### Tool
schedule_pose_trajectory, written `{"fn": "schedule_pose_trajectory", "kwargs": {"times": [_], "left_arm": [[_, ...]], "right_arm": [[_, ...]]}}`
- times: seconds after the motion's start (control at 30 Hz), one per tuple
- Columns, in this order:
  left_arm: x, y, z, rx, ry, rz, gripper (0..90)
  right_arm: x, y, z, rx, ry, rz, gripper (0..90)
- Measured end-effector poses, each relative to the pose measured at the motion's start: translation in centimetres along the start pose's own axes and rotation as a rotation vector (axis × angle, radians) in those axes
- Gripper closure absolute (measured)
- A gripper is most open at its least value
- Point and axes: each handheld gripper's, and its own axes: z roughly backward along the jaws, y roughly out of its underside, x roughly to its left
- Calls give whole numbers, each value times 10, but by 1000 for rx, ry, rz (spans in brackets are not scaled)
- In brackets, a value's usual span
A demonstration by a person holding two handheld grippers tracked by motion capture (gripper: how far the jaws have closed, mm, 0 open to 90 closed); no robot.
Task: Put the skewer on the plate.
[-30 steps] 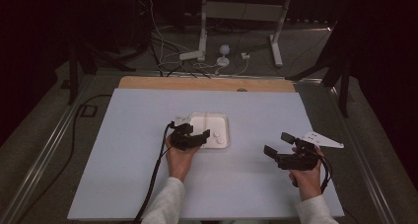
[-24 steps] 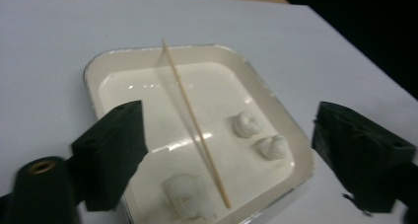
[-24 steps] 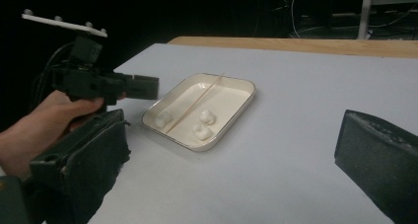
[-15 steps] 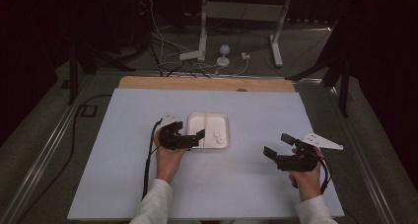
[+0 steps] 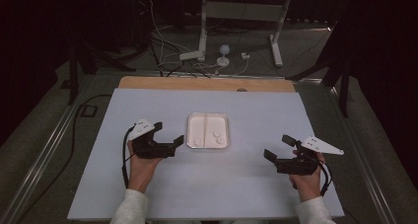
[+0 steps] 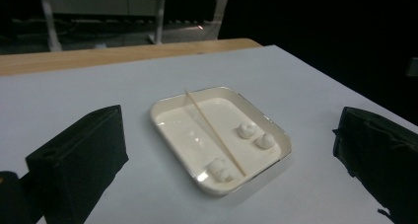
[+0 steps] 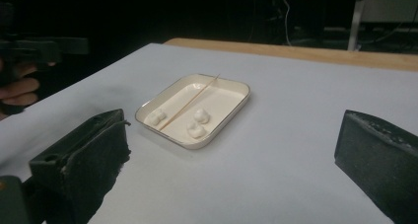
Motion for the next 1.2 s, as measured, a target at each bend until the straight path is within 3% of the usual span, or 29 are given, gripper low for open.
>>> {"fn": "schedule_pose_trajectory", "kwargs": {"times": [0.27,0.53,0.8,1.2], "left_arm": [[16,10,42,-58,-56,-53,4],[19,21,71,-108,-91,-86,4],[22,33,82,-98,-115,-82,4],[24,36,86,-116,-143,-75,4]], "right_arm": [[-3,6,3,1,18,6,0],[-3,12,6,-8,47,29,0],[-7,17,11,-15,68,31,0],[-12,21,12,-8,79,31,0]]}}
